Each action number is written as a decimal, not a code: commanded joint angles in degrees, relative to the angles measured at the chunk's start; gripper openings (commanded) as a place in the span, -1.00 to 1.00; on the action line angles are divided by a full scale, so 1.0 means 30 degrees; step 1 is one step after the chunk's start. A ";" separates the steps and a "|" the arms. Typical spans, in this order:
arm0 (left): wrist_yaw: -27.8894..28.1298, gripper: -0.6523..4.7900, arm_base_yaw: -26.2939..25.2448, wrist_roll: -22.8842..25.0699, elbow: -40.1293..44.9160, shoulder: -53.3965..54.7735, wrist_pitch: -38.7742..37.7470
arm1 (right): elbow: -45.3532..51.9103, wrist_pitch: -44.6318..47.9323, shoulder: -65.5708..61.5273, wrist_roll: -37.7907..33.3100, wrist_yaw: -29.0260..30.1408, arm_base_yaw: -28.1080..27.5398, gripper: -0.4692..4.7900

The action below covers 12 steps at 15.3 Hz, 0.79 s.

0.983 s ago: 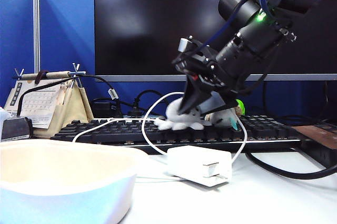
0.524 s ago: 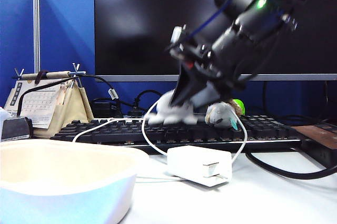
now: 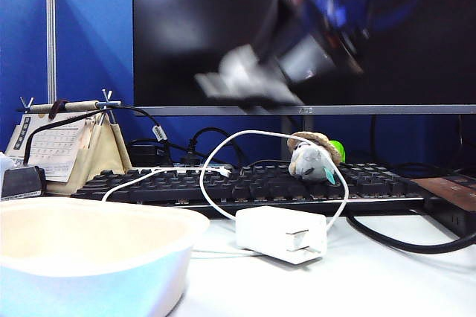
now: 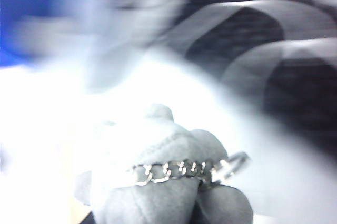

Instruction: Identity fluffy octopus among items on the table, put them into the paper lunch box.

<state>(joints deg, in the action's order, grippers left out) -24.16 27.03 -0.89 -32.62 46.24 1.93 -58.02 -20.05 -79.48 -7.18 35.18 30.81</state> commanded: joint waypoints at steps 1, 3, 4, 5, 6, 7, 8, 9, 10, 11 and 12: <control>-0.0029 -0.77 0.0000 -0.0109 -0.0087 -0.0007 0.0219 | -0.0066 -0.0262 0.0255 -0.0991 0.3249 0.1304 -0.23; -0.0182 -0.77 0.0007 -0.0561 -0.0095 -0.0044 -0.0619 | -0.0066 -0.0335 0.0240 -0.0984 0.3228 0.2739 -0.23; -0.0576 -0.77 0.0007 -0.1370 -0.0095 -0.0095 -0.1180 | -0.0066 -0.0255 0.0240 -0.0984 0.3162 0.3344 -0.23; -0.1275 -0.78 0.0007 -0.2127 -0.0102 -0.0211 -0.1909 | -0.0066 -0.0255 0.0240 -0.0984 0.2922 0.3847 -0.23; -0.1916 -0.78 0.0000 -0.2448 -0.0189 -0.0619 -0.2914 | -0.0066 -0.0255 0.0240 -0.0984 0.2412 0.4211 -0.23; -0.2033 -0.78 0.0007 -0.2433 -0.0444 -0.1188 -0.4029 | -0.0066 -0.0255 0.0248 -0.0984 0.2084 0.4342 -0.23; -0.2033 -0.78 0.0007 -0.2419 -0.1151 -0.2390 -0.6113 | -0.0066 -0.0262 0.0248 -0.0984 0.1763 0.4357 -0.23; -0.2011 -0.78 0.0000 -0.2084 -0.2047 -0.3628 -0.8284 | -0.0066 -0.0262 0.0248 -0.0984 0.1756 0.4357 -0.23; -0.1647 -0.78 0.0000 -0.1705 -0.3067 -0.4969 -1.0360 | -0.0066 -0.0262 0.0248 -0.0984 0.1756 0.4364 -0.23; -0.1399 -0.78 -0.0007 -0.1967 -0.3745 -0.6135 -1.1781 | -0.0066 -0.0262 0.0240 -0.0991 0.1741 0.4452 -0.22; -0.0976 -0.78 -0.0015 -0.3213 -0.4226 -0.7031 -1.3260 | -0.0066 -0.0226 0.0240 -0.1005 0.1814 0.4583 -0.23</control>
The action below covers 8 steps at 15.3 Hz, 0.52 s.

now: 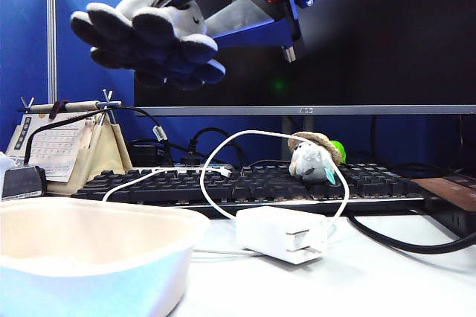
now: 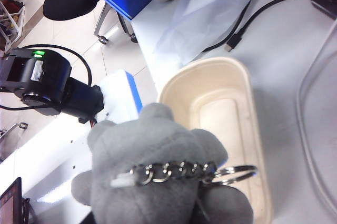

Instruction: Identity fluffy octopus among items on the table, put them into the paper lunch box.

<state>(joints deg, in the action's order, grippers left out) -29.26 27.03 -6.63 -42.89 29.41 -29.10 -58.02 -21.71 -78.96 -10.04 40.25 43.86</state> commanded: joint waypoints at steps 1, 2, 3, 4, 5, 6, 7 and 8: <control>0.0831 -0.78 -0.0022 -0.2033 -0.1107 -0.2040 -0.5093 | -0.0066 0.0328 0.0066 -0.0080 0.0051 0.0517 -0.23; 0.0656 -0.78 -0.0015 -0.2025 -0.1144 -0.2310 -0.6980 | -0.0066 0.0350 0.0066 -0.0087 -0.0036 0.0794 -0.23; 0.0146 -0.78 -0.0015 -0.2040 -0.1144 -0.2317 -0.8495 | -0.0066 0.0357 0.0066 -0.0102 -0.0095 0.1064 -0.23; -0.0525 -0.78 -0.0015 -0.2353 -0.1144 -0.2317 -0.9500 | -0.0066 0.0401 0.0066 -0.0102 -0.0182 0.1399 -0.23; -0.0911 -0.78 -0.0015 -0.2433 -0.1144 -0.2324 -0.9981 | -0.0066 0.0568 0.0066 -0.0109 -0.0277 0.1719 -0.23; -0.1056 -0.78 -0.0015 -0.2433 -0.1144 -0.2382 -1.0717 | -0.0066 0.0954 0.0066 -0.0109 -0.0648 0.2200 -0.23; -0.1078 -0.78 -0.0015 -0.2426 -0.1144 -0.2397 -1.1387 | -0.0066 0.1290 0.0051 -0.0109 -0.1107 0.2565 -0.23; -0.1392 -0.78 -0.0015 -0.2346 -0.1144 -0.2404 -1.2109 | -0.0066 0.1464 0.0051 -0.0109 -0.1290 0.2710 -0.23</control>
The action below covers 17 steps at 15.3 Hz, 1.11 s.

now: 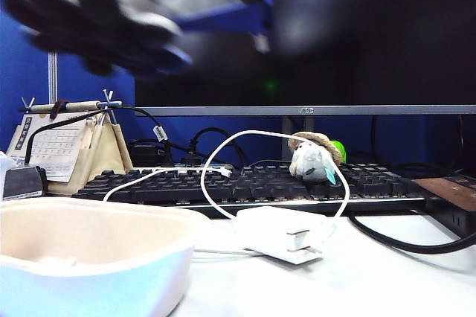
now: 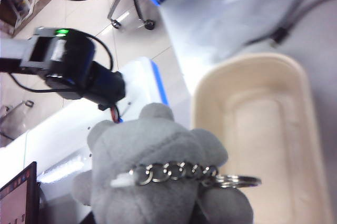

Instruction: Identity fluffy octopus among items on the table, put them into the paper lunch box.

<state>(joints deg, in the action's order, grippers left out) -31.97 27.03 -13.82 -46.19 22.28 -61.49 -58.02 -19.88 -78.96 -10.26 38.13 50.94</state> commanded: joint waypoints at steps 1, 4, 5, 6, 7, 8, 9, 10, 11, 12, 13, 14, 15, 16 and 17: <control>-0.1107 -0.78 -0.0015 0.0277 -0.0044 -0.0044 -0.2441 | -0.0066 0.1260 -0.0109 -0.0044 -0.0816 0.0758 -0.23; -0.1282 -0.78 -0.0015 0.1151 -0.0044 -0.0044 -0.3184 | -0.0058 0.1661 -0.0627 -0.0036 -0.1909 0.1151 -0.23; -0.1282 -0.78 -0.0015 0.1341 -0.0044 -0.0044 -0.3177 | -0.0058 0.1821 -0.0889 -0.0036 -0.2047 0.1151 -0.23; -0.1282 -0.78 -0.0015 0.1392 -0.0044 -0.0044 -0.3206 | -0.0058 0.2266 -0.1413 -0.0036 -0.2106 0.1107 -0.23; -0.1282 -0.78 -0.0015 0.1406 -0.0036 -0.0044 -0.3198 | -0.0058 0.2579 -0.1741 -0.0036 -0.2098 0.1115 -0.23; -0.1268 -0.78 -0.0015 0.1479 -0.0029 -0.0044 -0.3198 | -0.0058 0.3002 -0.2222 -0.0044 -0.2098 0.1122 -0.23; -0.1260 -0.78 -0.0015 0.1479 -0.0029 -0.0044 -0.3198 | -0.0058 0.3235 -0.2630 -0.0044 -0.2106 0.1115 -0.23; -0.1202 -0.78 -0.0015 0.1479 -0.0022 -0.0044 -0.3206 | -0.0058 0.3395 -0.2900 -0.0036 -0.2106 0.1115 -0.23; -0.0911 -0.78 -0.0015 0.1632 -0.0022 -0.0044 -0.3213 | -0.0058 0.3614 -0.3308 -0.0036 -0.2098 0.1115 -0.23; -0.0758 -0.78 -0.0015 0.1639 -0.0015 -0.0044 -0.3213 | -0.0058 0.3730 -0.3497 -0.0036 -0.2127 0.1115 -0.23; -0.0743 -0.78 -0.0015 0.1690 -0.0015 -0.0044 -0.3206 | -0.0058 0.3803 -0.3687 -0.0036 -0.2186 0.1115 -0.23; -0.0525 -0.78 -0.0015 0.1690 -0.0015 -0.0044 -0.3206 | -0.0058 0.4065 -0.3949 -0.0029 -0.2208 0.1093 -0.23; -0.0393 -0.78 -0.0015 0.1778 -0.0015 -0.0044 -0.3206 | -0.0058 0.4277 -0.3993 -0.0029 -0.2339 0.1086 -0.23; -0.0393 -0.78 -0.0015 0.1785 -0.0007 -0.0036 -0.3191 | -0.0058 0.4437 -0.4051 -0.0029 -0.2397 0.1100 -0.23; -0.0335 -0.78 -0.0015 0.1821 -0.0007 -0.0036 -0.3198 | -0.0058 0.4510 -0.4080 -0.0029 -0.2419 0.1100 -0.23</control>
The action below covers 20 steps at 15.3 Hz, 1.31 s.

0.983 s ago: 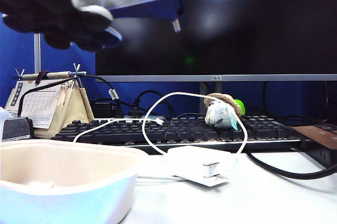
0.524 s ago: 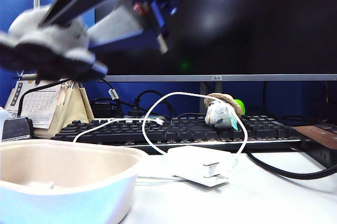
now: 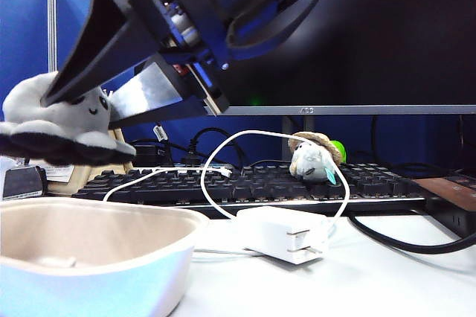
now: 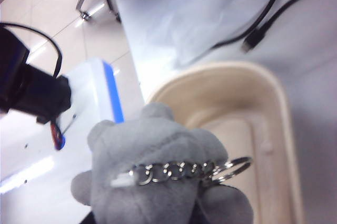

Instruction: Identity fluffy octopus among items on the table, put them into the paper lunch box.

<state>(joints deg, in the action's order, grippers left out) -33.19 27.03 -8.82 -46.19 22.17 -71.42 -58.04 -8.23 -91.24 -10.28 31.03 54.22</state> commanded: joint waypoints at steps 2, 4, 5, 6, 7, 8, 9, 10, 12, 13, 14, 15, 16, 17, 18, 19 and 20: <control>0.0182 -0.78 -0.0022 0.0153 -0.0007 0.0000 0.0117 | -0.0051 0.0714 -0.0204 -0.0022 -0.0248 0.0000 -0.23; 0.0386 -0.78 -0.0022 0.0153 -0.0007 0.0000 0.0117 | -0.0051 0.0729 -0.0554 -0.0022 -0.0386 0.0000 -0.23; 0.0386 -0.78 -0.0022 0.0153 -0.0007 -0.0007 0.0117 | -0.0051 0.0765 -0.0743 -0.0022 -0.0466 -0.0007 -0.23; 0.0379 -0.78 -0.0022 0.0153 -0.0007 0.0000 0.0117 | -0.0051 0.0772 -0.0860 -0.0022 -0.0474 -0.0007 -0.23; 0.0379 -0.78 -0.0022 0.0153 -0.0007 0.0000 0.0117 | -0.0051 0.0823 -0.1042 -0.0022 -0.0510 -0.0007 -0.23; 0.0386 -0.78 -0.0022 0.0153 -0.0007 -0.0007 0.0109 | -0.0051 0.0896 -0.1355 -0.0022 -0.0539 -0.0007 -0.22; 0.0372 -0.78 -0.0022 0.0153 -0.0007 -0.0007 0.0117 | -0.0051 0.0969 -0.1617 -0.0022 -0.0546 -0.0015 -0.22; 0.0357 -0.78 -0.0022 0.0153 -0.0007 -0.0007 0.0109 | -0.0051 0.0976 -0.1705 -0.0022 -0.0685 -0.0029 -0.22; 0.0350 -0.78 -0.0022 0.0153 -0.0007 -0.0007 0.0109 | -0.0051 0.0991 -0.1741 -0.0022 -0.1129 -0.0029 -0.22; 0.0350 -0.78 -0.0022 0.0153 -0.0007 -0.0007 0.0109 | -0.0051 0.0991 -0.1741 -0.0022 -0.1311 -0.0029 -0.18; 0.0350 -0.78 -0.0022 0.0153 -0.0007 -0.0007 0.0109 | -0.0051 0.0984 -0.1741 -0.0022 -0.1406 -0.0044 -0.04; 0.0342 -0.78 -0.0022 0.0153 -0.0007 -0.0007 0.0102 | -0.0051 0.0984 -0.1741 -0.0022 -0.1384 -0.0073 0.07; 0.0350 -0.78 -0.0022 0.0153 -0.0007 -0.0007 0.0109 | -0.0051 0.0984 -0.1741 -0.0029 -0.1384 -0.0073 0.07; 0.0350 -0.78 -0.0022 0.0153 -0.0007 -0.0007 0.0109 | -0.0051 0.0976 -0.1741 -0.0029 -0.1384 -0.0073 0.07; 0.0342 -0.78 -0.0022 0.0153 -0.0007 -0.0007 0.0109 | -0.0051 0.0984 -0.1741 -0.0029 -0.1377 -0.0073 0.07; 0.0350 -0.78 -0.0022 0.0153 -0.0007 -0.0007 0.0109 | -0.0051 0.0984 -0.1741 -0.0029 -0.1355 -0.0066 0.07; 0.0350 -0.78 -0.0022 0.0153 -0.0007 -0.0007 0.0117 | -0.0051 0.0984 -0.1741 -0.0029 -0.1362 -0.0066 0.07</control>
<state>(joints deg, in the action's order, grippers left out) -31.94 27.03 -8.60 -46.19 22.17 -71.42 -58.02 -6.28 -96.71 -10.28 26.94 53.95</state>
